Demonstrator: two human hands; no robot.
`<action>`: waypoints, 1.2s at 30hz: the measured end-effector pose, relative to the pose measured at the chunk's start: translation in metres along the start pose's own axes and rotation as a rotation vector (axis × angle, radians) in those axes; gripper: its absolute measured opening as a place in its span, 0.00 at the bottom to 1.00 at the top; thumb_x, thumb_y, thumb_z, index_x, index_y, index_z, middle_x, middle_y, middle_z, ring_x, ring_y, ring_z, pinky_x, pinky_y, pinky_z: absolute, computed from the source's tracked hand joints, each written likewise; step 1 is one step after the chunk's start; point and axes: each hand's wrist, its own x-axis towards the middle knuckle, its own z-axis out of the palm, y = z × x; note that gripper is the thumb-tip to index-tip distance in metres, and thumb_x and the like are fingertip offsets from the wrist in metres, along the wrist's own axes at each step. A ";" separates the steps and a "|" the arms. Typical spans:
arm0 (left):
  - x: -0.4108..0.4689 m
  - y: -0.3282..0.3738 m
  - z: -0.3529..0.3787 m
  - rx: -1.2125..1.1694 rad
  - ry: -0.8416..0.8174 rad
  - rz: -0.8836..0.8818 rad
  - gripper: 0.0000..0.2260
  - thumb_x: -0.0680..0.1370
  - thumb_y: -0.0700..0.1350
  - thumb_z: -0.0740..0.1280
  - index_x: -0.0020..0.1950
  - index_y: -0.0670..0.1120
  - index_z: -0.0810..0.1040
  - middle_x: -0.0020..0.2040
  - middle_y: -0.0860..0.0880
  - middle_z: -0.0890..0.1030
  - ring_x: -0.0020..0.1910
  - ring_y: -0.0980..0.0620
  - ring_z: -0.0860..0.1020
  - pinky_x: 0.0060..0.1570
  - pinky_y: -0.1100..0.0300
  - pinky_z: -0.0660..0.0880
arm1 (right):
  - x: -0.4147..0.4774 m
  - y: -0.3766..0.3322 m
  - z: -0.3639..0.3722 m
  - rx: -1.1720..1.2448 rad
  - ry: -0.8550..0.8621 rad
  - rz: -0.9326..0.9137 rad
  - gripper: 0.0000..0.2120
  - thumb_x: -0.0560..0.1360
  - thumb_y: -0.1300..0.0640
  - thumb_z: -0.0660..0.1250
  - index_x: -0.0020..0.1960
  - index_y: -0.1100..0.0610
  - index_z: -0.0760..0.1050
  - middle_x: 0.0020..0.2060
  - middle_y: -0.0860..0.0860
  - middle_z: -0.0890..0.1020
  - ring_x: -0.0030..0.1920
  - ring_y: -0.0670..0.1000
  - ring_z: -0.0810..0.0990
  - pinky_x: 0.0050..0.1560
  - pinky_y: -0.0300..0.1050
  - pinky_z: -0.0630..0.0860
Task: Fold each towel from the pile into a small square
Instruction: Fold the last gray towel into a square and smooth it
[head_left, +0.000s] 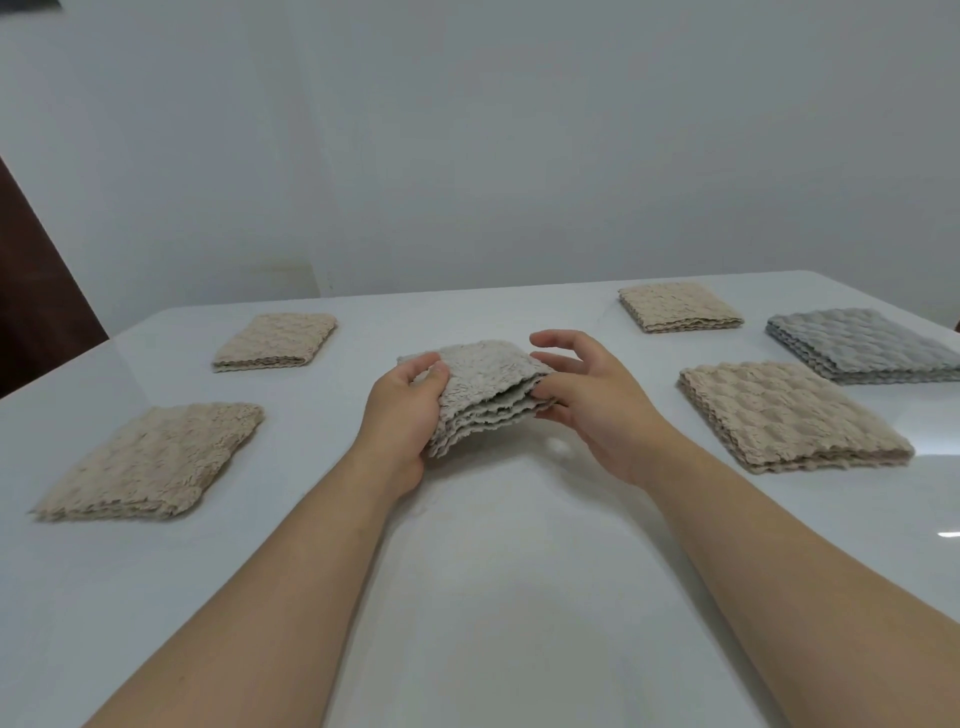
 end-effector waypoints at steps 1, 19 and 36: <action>0.000 0.000 0.000 0.011 -0.001 0.007 0.10 0.82 0.44 0.67 0.63 0.48 0.80 0.58 0.45 0.84 0.56 0.47 0.84 0.60 0.49 0.80 | 0.000 -0.001 0.000 0.021 0.010 0.010 0.20 0.75 0.72 0.63 0.62 0.54 0.76 0.61 0.55 0.80 0.55 0.56 0.83 0.54 0.49 0.82; -0.015 0.007 0.001 0.274 -0.195 0.296 0.16 0.83 0.41 0.65 0.69 0.57 0.78 0.49 0.50 0.84 0.43 0.56 0.83 0.50 0.51 0.81 | 0.001 -0.008 -0.003 0.111 0.217 0.287 0.09 0.81 0.51 0.61 0.59 0.53 0.72 0.46 0.55 0.83 0.42 0.56 0.83 0.42 0.51 0.79; -0.009 -0.005 0.001 0.358 -0.212 0.250 0.21 0.80 0.42 0.71 0.72 0.54 0.76 0.67 0.54 0.80 0.64 0.56 0.79 0.69 0.52 0.73 | 0.009 0.015 -0.006 -0.503 0.232 -0.123 0.18 0.84 0.59 0.61 0.72 0.50 0.75 0.56 0.48 0.81 0.40 0.37 0.71 0.53 0.39 0.74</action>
